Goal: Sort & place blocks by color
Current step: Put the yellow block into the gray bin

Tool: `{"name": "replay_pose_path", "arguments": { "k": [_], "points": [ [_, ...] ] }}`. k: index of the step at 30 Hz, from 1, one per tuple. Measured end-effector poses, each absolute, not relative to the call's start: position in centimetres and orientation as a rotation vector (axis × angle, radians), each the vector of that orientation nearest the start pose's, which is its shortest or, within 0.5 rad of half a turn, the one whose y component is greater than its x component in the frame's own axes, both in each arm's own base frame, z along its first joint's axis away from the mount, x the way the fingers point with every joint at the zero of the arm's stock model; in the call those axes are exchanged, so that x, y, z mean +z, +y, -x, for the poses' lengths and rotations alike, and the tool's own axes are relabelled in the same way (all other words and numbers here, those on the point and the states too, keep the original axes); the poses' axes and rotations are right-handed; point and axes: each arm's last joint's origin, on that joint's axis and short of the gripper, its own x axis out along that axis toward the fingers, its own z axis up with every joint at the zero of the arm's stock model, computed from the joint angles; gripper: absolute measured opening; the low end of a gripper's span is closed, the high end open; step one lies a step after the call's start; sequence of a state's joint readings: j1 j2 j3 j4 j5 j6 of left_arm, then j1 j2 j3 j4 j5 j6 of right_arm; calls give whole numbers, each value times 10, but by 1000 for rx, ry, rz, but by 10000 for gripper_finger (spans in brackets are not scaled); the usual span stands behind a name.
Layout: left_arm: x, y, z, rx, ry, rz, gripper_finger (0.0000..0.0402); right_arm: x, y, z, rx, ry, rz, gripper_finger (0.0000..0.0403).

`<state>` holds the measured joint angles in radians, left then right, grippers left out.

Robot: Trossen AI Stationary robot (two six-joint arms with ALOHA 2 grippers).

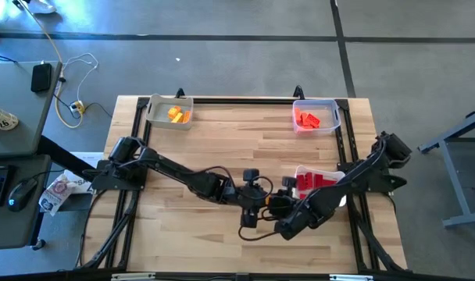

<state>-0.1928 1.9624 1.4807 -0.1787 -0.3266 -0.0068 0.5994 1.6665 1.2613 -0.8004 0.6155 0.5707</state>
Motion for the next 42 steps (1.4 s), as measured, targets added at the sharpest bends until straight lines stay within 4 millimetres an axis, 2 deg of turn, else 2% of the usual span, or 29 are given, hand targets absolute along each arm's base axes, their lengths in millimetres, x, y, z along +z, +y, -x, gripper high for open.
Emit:
{"name": "replay_pose_path", "arguments": {
  "k": [3,11,20,26,29,34,42],
  "points": [
    [228,-71,-434,141,655,-173,117,239,166,-283,-256,954,176,104],
    [223,-57,-431,178,735,-229,119,238,144,-294,-268,994,192,160],
    [213,-40,-421,250,900,-312,119,235,118,-302,-276,1084,123,176],
    [205,-26,-414,280,1009,-330,119,238,104,-308,-338,1058,105,195],
    [203,-17,-407,323,1095,-393,119,237,99,-309,-353,1066,103,205],
    [214,3,-388,424,1218,-437,119,237,93,-311,-365,1070,102,213],
    [243,40,-359,588,1293,-396,119,237,91,-312,-361,1075,112,213]
  ]
}}
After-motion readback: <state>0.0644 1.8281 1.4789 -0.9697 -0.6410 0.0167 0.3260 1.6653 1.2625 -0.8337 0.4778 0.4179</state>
